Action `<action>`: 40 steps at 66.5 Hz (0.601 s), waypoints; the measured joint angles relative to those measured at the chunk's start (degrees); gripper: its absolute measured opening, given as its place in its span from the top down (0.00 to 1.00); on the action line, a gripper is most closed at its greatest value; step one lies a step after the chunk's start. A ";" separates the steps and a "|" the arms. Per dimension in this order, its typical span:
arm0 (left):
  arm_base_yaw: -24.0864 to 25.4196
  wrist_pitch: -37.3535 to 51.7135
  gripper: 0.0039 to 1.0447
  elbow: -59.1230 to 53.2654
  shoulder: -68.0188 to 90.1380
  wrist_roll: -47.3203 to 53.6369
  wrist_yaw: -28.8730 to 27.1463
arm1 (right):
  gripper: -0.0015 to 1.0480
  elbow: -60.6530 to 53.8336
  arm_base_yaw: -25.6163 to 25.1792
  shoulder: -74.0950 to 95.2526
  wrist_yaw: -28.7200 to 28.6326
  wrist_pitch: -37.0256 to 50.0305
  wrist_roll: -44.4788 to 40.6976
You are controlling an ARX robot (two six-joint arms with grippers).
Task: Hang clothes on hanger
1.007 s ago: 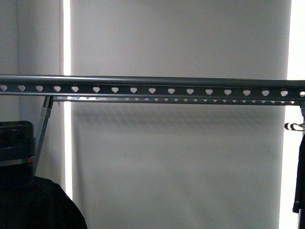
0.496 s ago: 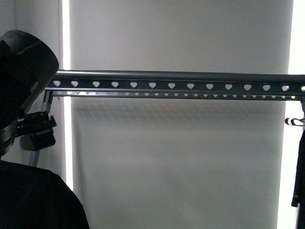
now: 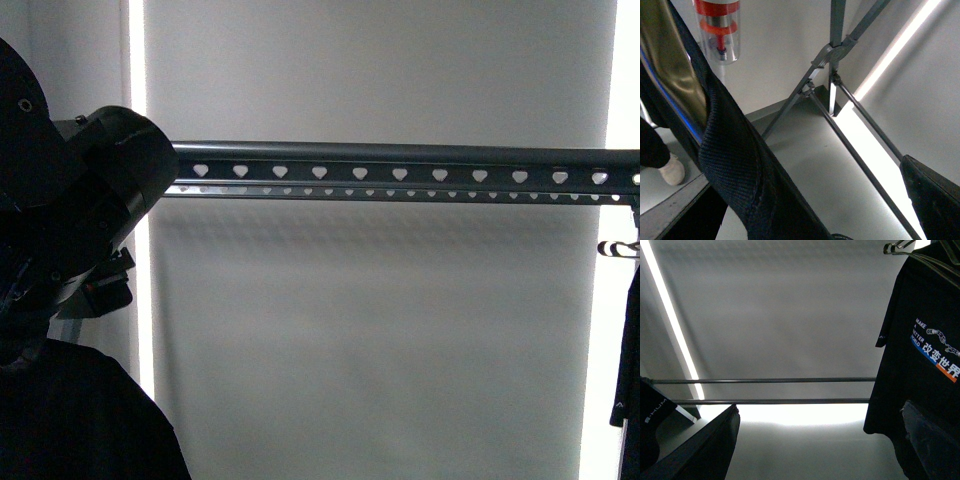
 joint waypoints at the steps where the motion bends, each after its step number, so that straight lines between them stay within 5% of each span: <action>1: 0.00 -0.48 0.06 0.31 0.24 -0.26 0.02 | 0.07 0.00 0.00 0.00 0.00 0.00 0.00; 12: 0.09 -5.07 0.07 1.38 0.72 -3.98 -0.46 | 0.07 0.00 0.00 0.00 0.00 0.00 0.00; 40: -0.85 -14.08 0.82 1.33 0.20 -11.98 0.46 | 0.07 0.00 0.00 0.00 -0.02 0.00 0.00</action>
